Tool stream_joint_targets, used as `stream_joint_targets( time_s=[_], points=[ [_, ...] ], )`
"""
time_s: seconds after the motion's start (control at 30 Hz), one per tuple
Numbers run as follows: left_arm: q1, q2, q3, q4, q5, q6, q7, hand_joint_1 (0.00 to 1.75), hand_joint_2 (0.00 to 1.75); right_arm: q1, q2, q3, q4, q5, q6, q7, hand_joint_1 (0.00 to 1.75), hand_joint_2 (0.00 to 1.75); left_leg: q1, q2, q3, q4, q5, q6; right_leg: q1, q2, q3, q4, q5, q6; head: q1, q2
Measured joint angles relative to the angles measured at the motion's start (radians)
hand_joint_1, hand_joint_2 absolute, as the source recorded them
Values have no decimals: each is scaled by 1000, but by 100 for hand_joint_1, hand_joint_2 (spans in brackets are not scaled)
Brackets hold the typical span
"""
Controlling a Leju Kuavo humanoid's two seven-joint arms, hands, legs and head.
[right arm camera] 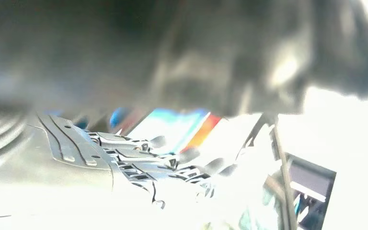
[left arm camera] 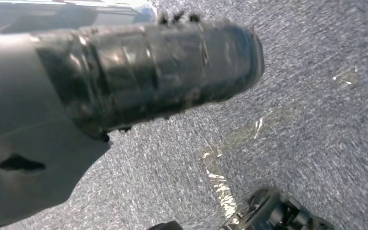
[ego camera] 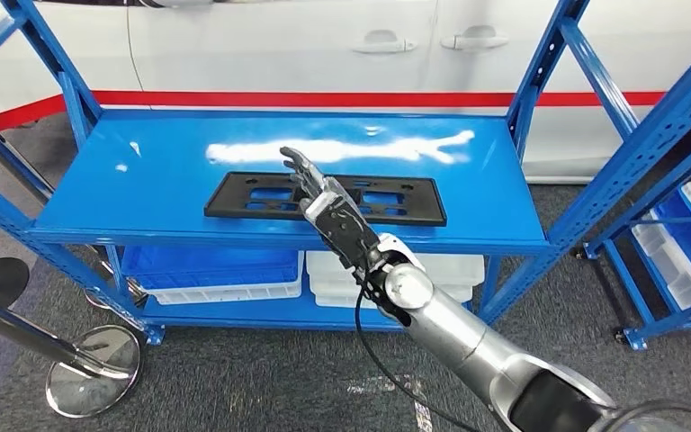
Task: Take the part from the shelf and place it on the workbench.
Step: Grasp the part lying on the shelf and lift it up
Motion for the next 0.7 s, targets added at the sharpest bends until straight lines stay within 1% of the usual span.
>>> stream_joint_targets(
  time_s=[0.07, 0.1, 0.13, 0.17, 0.2, 0.23, 0.27, 0.3, 0.33, 0.37, 0.4, 0.43, 0.47, 0.5, 0.53, 0.57, 0.6, 0.63, 0.67, 0.7],
  points=[
    [-1, 0, -4, 0, -11, -5, 2, 0, 0, -24, 7, 18, 30, 70, -22, 17, 0, 175, 3, -1, -1, 0, 0, -10, 1, 3, -5, 0, 4, -14, -1, 0],
    [-2, 0, -5, 0, -16, -9, 3, 0, 0, -38, 13, 26, 49, 104, -33, 25, 0, 175, 5, -4, -6, 10, -9, -15, 1, 4, -6, -2, 7, -21, -1, 0],
    [-3, 0, -6, 0, -22, -13, 4, 0, 0, -56, 20, 36, 71, 137, -44, 32, 0, 175, 6, -8, -19, 38, -28, -19, -1, 4, -7, -5, 10, -28, -1, 0],
    [-5, -1, -9, 0, -28, -17, 5, 0, 0, -78, 30, 45, 97, 169, -53, 38, 0, 175, 7, -13, -43, 88, -56, -22, -2, 5, -8, -6, 12, -33, -1, 0],
    [-8, -1, -13, 0, -34, -21, 6, 0, 0, -102, 40, 55, 130, 203, -64, 43, 0, 175, 7, -16, -75, 154, -87, -24, 0, 6, -11, -7, 14, -36, -2, 0],
    [-11, -2, -17, 0, -41, -26, 6, 0, 0, -128, 49, 66, 168, 237, -75, 49, 0, 175, 7, -17, -109, 220, -112, -25, 2, 8, -13, -7, 16, -39, -1, 0],
    [-13, -4, -21, 0, -49, -31, 7, 0, 0, -154, 60, 75, 212, 272, -87, 53, 0, 175, 7, -18, -135, 268, -123, -23, 6, 9, -15, -6, 17, -40, -1, 0],
    [-14, -5, -23, 0, -55, -36, 8, 0, 0, -178, 70, 83, 257, 302, -98, 56, 0, 175, 6, -18, -143, 280, -115, -20, 10, 10, -16, -6, 18, -42, -2, 0],
    [-15, -6, -24, 0, -61, -40, 9, 0, 0, -202, 81, 89, 300, 325, -108, 56, 0, 175, 4, -19, -133, 251, -89, -13, 13, 11, -16, -6, 18, -42, -2, 0],
    [-16, -7, -25, 0, -65, -42, 11, 0, 0, -224, 92, 94, 340, 341, -115, 54, 0, 175, 1, -21, -106, 192, -52, -5, 16, 13, -15, -6, 19, -43, -2, 0],
    [-19, -6, -26, 0, -67, -44, 12, 0, 0, -244, 102, 98, 373, 350, -121, 51, 0, 175, -3, -25, -73, 121, -22, 7, 17, 15, -15, -7, 19, -43, -1, 0],
    [-22, -7, -29, 0, -70, -46, 14, 0, 0, -263, 110, 101, 404, 356, -126, 49, 0, 175, -7, -28, -44, 60, 1, 17, 19, 15, -15, -7, 20, -41, -1, 0],
    [-25, -7, -33, 0, -72, -48, 14, 0, 0, -281, 119, 104, 437, 362, -132, 47, 0, 175, -12, -32, -26, 21, 12, 24, 19, 15, -17, -7, 22, -38, -1, 0],
    [-28, -7, -37, 0, -75, -49, 15, 0, 0, -297, 127, 107, 471, 372, -142, 46, 0, 175, -16, -34, -18, 4, 13, 29, 17, 14, -19, -8, 24, -34, -1, 0],
    [-29, -8, -41, 0, -78, -51, 15, 0, 0, -313, 136, 110, 507, 384, -155, 45, 0, 175, -20, -34, -17, -1, 16, 29, 16, 14, -20, -9, 27, -29, -1, 0],
    [-29, -10, -44, 0, -82, -53, 14, 0, 0, -328, 145, 113, 541, 400, -169, 46, 0, 175, -16, -32, -15, -9, 21, 30, 14, 14, -22, -9, 27, -25, -1, 0],
    [-29, -12, -44, 0, -86, -54, 14, 0, 0, -343, 151, 116, 574, 424, -185, 47, 0, 175, -13, -31, -12, -19, 27, 31, 16, 14, -26, -2, 20, -21, 0, 0],
    [-30, -13, -45, 0, -90, -55, 14, 0, 0, -360, 156, 120, 605, 450, -202, 51, 0, 175, -9, -29, -8, -29, 34, 34, 17, 14, -35, 19, 5, -17, 1, 0],
    [-33, -16, -45, 0, -92, -57, 14, 0, 0, -377, 161, 126, 635, 480, -218, 55, 0, 175, -5, -27, -6, -37, 40, 36, 18, 13, -54, 61, -20, -13, 2, 0],
    [-35, -16, -46, 0, -95, -60, 13, 0, 0, -392, 164, 133, 666, 512, -232, 60, 0, 175, -6, -26, -6, -39, 42, 38, 18, 12, -80, 118, -50, -10, 3, 0]
  ],
)
